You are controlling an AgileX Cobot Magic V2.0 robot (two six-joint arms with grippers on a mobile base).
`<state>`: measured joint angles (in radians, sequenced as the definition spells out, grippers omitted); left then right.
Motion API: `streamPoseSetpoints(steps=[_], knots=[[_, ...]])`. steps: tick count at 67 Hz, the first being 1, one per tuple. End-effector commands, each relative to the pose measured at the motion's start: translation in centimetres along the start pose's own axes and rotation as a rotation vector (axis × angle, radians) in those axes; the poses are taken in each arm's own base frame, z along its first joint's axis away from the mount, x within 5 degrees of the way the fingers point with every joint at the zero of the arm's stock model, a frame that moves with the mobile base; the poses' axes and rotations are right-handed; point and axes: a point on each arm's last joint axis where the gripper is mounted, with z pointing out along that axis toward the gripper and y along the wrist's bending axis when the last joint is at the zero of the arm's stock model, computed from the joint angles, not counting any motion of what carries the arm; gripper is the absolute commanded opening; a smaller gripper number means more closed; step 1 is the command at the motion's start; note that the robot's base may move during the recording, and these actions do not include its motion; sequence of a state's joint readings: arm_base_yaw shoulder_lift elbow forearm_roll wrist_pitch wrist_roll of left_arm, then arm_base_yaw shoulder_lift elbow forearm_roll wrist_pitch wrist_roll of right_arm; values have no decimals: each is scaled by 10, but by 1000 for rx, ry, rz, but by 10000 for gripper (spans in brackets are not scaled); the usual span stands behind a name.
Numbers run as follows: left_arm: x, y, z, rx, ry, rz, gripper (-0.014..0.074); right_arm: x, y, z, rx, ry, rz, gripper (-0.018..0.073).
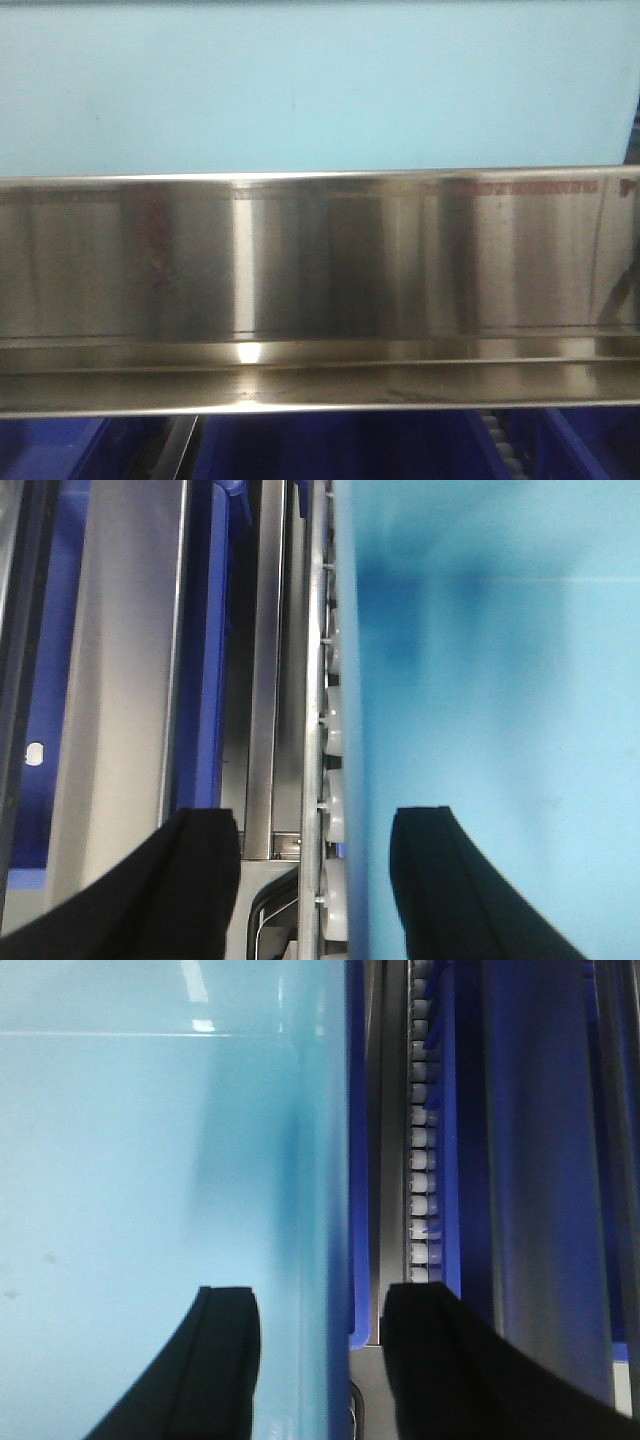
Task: Move two blue bins to right shelf middle
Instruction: 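Lift the teal bin with both grippers off the shelf rollers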
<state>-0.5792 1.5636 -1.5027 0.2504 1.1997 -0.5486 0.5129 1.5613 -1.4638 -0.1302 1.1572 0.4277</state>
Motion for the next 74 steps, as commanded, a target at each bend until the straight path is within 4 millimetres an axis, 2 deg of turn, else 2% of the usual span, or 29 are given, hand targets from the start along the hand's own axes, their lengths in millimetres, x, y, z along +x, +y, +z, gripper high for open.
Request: streamPoseSetpoints(steps=[1, 31, 49, 74], knots=[[-1, 0, 0, 2, 7, -11, 265, -1, 0, 1, -3, -12, 1, 214], [0, -2, 3, 8, 20, -14, 265, -2, 1, 1, -10, -28, 1, 214], [0, -4, 14, -13, 59, -7, 265, -4, 1, 1, -16, -40, 1, 214], [0, -4, 13, -11, 55, -8, 265, -5, 2, 1, -21, -51, 1, 214]])
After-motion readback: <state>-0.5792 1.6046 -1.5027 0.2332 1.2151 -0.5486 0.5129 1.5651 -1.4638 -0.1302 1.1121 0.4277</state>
